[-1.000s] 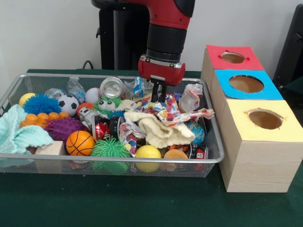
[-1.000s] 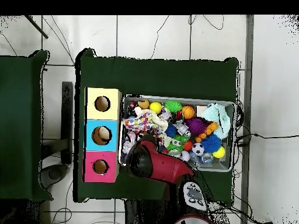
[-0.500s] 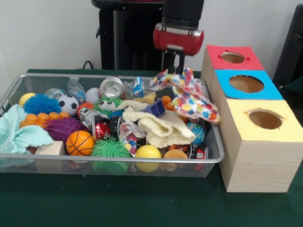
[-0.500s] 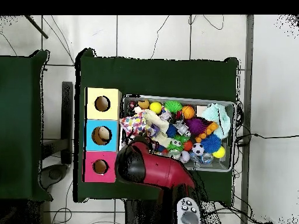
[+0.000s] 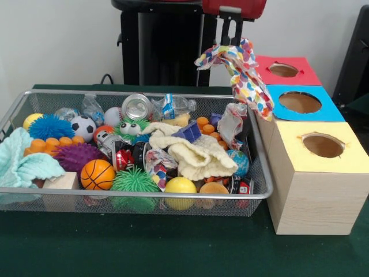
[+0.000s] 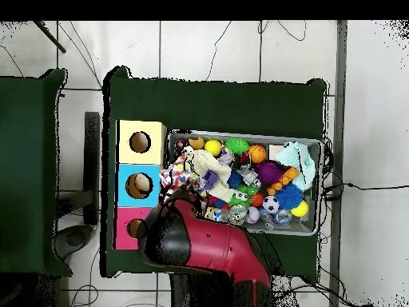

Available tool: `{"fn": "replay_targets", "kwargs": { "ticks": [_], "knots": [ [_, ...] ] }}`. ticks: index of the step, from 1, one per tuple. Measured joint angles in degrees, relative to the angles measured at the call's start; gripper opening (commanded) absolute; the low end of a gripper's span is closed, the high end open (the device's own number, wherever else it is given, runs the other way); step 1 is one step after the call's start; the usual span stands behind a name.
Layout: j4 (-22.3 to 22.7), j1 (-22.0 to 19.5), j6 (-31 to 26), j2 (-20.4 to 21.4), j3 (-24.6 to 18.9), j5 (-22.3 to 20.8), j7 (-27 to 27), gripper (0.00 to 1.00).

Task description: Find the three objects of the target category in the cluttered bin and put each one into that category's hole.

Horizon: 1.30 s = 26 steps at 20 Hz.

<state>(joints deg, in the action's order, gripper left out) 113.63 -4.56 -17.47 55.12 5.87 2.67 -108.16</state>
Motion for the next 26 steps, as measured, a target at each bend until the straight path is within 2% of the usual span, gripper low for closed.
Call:
{"fn": "replay_targets", "kwargs": {
  "ticks": [11,20,26],
  "knots": [
    [0.1,1.4,0.0,2.1,1.5,0.0,0.0,0.0],
    [-0.5,10.0,0.0,3.0,6.8,0.2,0.0,0.0],
    [-2.2,15.1,0.0,1.3,9.8,1.9,0.0,0.0]
  ]
}}
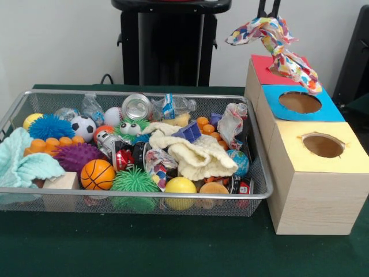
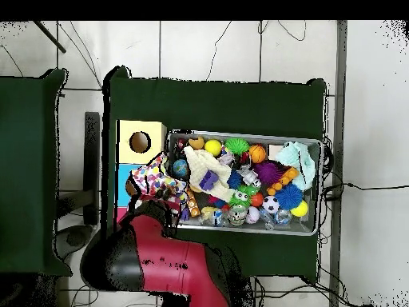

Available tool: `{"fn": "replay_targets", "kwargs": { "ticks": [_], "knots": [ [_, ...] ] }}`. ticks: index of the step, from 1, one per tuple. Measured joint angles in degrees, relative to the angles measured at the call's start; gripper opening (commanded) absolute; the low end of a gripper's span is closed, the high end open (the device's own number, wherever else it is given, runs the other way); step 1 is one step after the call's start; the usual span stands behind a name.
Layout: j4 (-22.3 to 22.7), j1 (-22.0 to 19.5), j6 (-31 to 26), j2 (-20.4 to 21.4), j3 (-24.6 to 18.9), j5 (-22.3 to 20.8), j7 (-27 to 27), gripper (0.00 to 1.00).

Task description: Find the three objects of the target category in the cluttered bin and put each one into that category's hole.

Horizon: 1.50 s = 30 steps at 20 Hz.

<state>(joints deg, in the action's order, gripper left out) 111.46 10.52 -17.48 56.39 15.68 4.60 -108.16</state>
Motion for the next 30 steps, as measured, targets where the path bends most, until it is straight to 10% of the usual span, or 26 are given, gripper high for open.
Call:
{"fn": "replay_targets", "kwargs": {
  "ticks": [30],
  "knots": [
    [-6.8,7.9,0.2,-10.9,8.7,11.1,-2.1,0.0]
  ]
}}
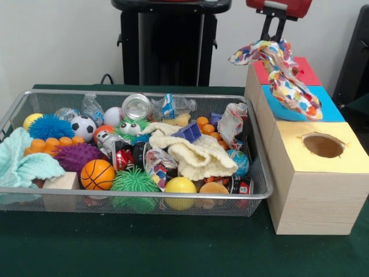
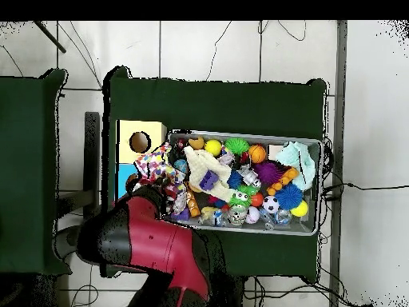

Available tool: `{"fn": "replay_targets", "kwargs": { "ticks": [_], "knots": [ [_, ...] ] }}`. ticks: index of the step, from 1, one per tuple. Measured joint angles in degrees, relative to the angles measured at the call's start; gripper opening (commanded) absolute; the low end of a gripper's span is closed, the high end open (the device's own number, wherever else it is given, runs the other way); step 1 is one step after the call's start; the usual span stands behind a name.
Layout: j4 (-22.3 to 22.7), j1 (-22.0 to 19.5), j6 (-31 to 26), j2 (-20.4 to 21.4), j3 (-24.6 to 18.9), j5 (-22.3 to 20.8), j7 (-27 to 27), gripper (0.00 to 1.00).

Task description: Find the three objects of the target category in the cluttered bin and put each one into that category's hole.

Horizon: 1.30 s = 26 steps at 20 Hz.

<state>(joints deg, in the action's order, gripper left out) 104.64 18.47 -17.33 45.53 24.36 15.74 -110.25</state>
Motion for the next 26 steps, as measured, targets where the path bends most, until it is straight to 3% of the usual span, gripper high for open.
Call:
{"fn": "replay_targets", "kwargs": {
  "ticks": [26],
  "knots": [
    [-0.7,0.7,3.3,-4.3,-0.1,6.6,-1.8,0.0]
  ]
}}
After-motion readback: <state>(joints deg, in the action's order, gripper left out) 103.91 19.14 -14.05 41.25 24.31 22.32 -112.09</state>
